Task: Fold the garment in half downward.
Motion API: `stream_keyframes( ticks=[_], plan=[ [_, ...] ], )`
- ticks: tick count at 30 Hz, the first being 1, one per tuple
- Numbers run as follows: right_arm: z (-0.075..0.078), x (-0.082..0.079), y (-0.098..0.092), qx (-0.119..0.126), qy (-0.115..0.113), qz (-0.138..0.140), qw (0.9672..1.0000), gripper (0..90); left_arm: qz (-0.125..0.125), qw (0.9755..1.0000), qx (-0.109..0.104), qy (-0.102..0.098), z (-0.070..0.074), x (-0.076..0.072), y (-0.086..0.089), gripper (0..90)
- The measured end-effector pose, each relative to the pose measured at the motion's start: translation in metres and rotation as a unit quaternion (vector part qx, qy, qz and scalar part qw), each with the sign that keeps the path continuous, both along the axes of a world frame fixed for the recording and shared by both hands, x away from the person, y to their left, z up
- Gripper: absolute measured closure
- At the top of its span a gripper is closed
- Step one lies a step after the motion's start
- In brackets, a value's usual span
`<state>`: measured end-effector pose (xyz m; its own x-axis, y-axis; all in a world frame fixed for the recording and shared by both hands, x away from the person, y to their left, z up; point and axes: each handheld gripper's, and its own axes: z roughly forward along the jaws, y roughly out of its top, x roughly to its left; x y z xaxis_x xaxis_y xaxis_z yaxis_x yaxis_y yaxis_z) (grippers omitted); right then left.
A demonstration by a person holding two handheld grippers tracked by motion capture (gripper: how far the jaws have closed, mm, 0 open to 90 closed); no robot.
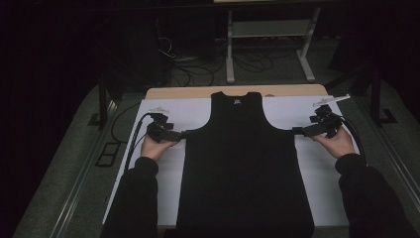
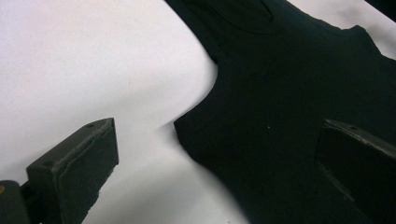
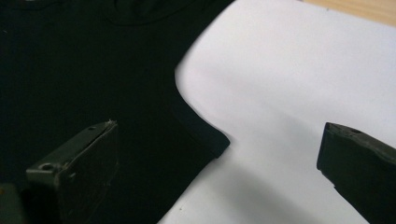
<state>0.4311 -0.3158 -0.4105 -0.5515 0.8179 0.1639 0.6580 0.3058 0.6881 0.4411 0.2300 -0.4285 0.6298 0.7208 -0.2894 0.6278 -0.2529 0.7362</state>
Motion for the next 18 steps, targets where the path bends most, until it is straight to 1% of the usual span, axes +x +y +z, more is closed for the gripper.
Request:
stream_keyframes(
  ticks=[4, 5, 6, 7, 8, 9, 10, 12, 16, 18],
  plan=[
    [-0.006, 0.002, 0.0, 0.0, 0.005, -0.002, 1.0, 0.2, 0.001, 1.0, 0.004, 0.004, -0.003, 0.002, 0.001, 0.0],
    [-0.006, 0.002, 0.0, 0.0, 0.005, -0.002, 1.0, 0.2, 0.003, 1.0, 0.003, 0.006, -0.004, 0.002, 0.001, 0.0],
    [-0.011, 0.003, -0.002, 0.003, 0.009, -0.002, 1.0, 2.2, 0.007, 0.9999, -0.003, 0.007, -0.006, 0.004, 0.001, 0.0],
    [-0.011, 0.003, -0.002, 0.003, 0.009, -0.002, 1.0, 2.2, 0.007, 0.9999, -0.003, 0.007, -0.006, 0.004, 0.001, 0.0],
    [-0.015, 0.005, -0.002, 0.001, 0.014, -0.006, 0.9999, 2.6, 0.009, 0.9999, -0.003, 0.007, -0.007, 0.004, 0.0, 0.0],
    [-0.016, 0.005, -0.002, 0.001, 0.016, -0.006, 0.9999, 3.3, 0.009, 0.9999, -0.002, 0.007, -0.007, 0.005, -0.001, 0.0],
    [-0.018, 0.006, -0.001, 0.002, 0.016, -0.005, 0.9999, 4.3, 0.009, 0.9999, -0.003, 0.007, -0.008, 0.006, -0.001, 0.0],
    [-0.02, 0.006, 0.0, 0.0, 0.014, -0.002, 0.9999, 7.1, 0.008, 0.9999, 0.003, 0.008, -0.009, 0.007, -0.003, 0.0],
    [-0.022, 0.007, 0.003, -0.006, 0.011, 0.007, 0.9999, 13.7, 0.007, 0.9999, 0.004, 0.008, -0.01, 0.008, -0.005, 0.0],
    [-0.023, 0.007, 0.006, -0.01, 0.013, 0.01, 0.9998, 14.3, 0.006, 0.9999, 0.004, 0.01, -0.011, 0.009, -0.006, 0.0]
  ],
)
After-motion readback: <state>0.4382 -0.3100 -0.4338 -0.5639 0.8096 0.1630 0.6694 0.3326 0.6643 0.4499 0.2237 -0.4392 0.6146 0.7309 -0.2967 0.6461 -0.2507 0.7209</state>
